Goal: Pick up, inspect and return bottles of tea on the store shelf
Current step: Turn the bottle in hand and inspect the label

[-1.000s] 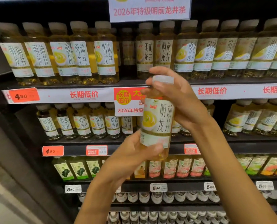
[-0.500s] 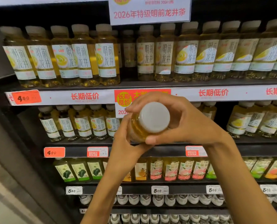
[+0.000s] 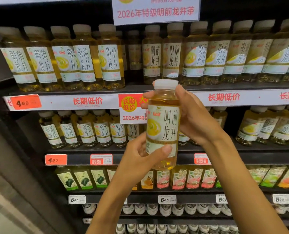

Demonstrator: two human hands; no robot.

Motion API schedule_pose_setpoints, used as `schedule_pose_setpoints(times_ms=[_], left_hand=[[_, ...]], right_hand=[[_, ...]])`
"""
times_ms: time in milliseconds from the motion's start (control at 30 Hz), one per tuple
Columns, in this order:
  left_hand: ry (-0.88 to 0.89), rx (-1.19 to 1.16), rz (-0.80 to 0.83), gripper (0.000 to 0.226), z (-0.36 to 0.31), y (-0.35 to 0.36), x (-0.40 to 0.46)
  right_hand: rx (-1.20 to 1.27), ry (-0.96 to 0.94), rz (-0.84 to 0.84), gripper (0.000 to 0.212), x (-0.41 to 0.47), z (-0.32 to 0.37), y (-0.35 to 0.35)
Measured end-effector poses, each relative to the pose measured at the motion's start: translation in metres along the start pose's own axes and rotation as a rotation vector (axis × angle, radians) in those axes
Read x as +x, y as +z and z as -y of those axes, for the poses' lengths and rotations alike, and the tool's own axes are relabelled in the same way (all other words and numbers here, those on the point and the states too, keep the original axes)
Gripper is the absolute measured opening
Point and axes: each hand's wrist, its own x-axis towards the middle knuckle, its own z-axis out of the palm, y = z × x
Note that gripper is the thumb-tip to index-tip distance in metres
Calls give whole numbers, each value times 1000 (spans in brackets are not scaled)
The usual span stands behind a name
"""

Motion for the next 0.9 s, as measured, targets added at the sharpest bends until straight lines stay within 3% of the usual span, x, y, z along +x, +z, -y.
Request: schedule_pose_setpoints(times_ms=[100,300,433,500,567,667,767,833,900], left_hand=[[-25,-31,4,29,-1,3,0],[-39,-89,-198,52,11,12,6],[-175,-599,34,63,7,13,9],[-237,-690,155,66,9,12,9],[-236,-650,174,64,15,12,10],[-137,-451,-4,53,18,10,14],[-87,-258,-52,59,21,12,13],[-104,-255,-73,51,22,14,11],[-152,-418,-33,58,19,17,10]], right_hand=[[82,-32,-37,30,1,-1,-3],[103,-127,-268,37,2,-3,4],[137,-72,-232,43,6,3,5],[140,-20,-161,38,8,3,3],[107,-33,-145,30,8,3,1],[-18,-101,-222,25,5,5,2],[-111,-112,-301,23,5,3,6],[-145,-66,-310,25,6,1,8],[-109,-16,-270,30,7,2,8]])
